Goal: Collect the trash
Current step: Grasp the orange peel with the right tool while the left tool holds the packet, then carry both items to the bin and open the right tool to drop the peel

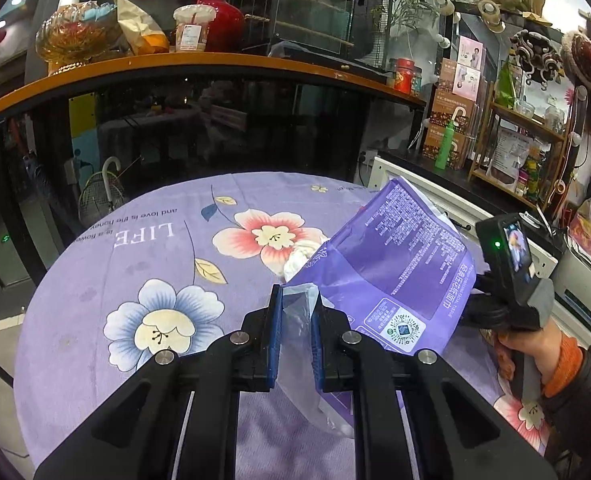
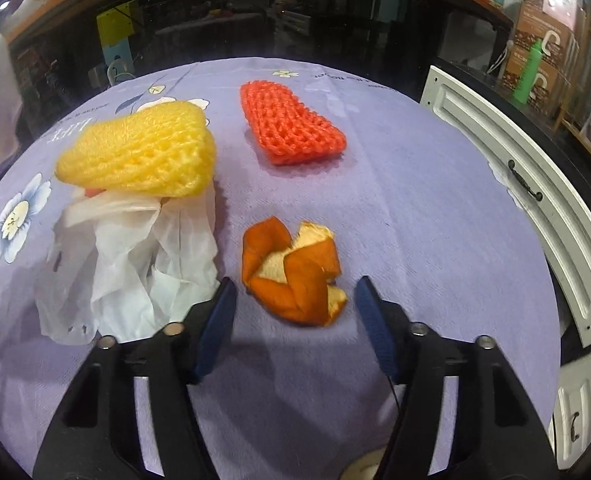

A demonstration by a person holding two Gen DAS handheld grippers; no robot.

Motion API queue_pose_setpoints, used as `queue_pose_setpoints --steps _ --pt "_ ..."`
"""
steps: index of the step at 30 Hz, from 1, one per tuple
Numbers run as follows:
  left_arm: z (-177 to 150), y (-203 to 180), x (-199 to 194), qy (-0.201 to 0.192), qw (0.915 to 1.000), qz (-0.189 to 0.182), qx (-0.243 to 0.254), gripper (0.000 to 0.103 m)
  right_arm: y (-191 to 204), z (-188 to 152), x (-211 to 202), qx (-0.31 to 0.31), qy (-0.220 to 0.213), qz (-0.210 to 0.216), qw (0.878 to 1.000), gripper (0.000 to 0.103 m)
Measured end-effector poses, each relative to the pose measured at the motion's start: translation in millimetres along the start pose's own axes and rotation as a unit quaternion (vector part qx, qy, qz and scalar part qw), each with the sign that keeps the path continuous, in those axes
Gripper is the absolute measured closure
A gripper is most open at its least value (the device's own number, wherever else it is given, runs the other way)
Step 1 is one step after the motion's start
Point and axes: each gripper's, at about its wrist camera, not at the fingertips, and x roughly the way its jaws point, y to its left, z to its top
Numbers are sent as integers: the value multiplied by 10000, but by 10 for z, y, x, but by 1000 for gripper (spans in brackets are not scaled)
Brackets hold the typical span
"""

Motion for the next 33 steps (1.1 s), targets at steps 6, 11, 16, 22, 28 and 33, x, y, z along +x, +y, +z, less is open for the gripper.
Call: queue_pose_setpoints --steps 6,11,16,22,28,33 --pt "-45 8 -25 27 10000 -30 -20 90 31 -31 -71 -9 -21 -49 10000 73" --pt "-142 -56 -117 32 10000 -11 27 90 26 -202 -287 81 -135 27 9999 73" --pt "-244 -166 -276 60 9999 -132 -31 90 -37 -471 -663 319 -313 174 9989 73" --pt "-397 -389 -458 89 9998 -200 11 90 -72 -941 -1127 481 -418 167 9978 73" --pt "-585 -693 -636 175 9992 -349 110 90 -235 -1523 -1611 731 -537 58 9959 73" --pt "-741 -981 -725 225 9983 -484 254 90 -376 -1974 -1947 894 -619 -230 9938 73"
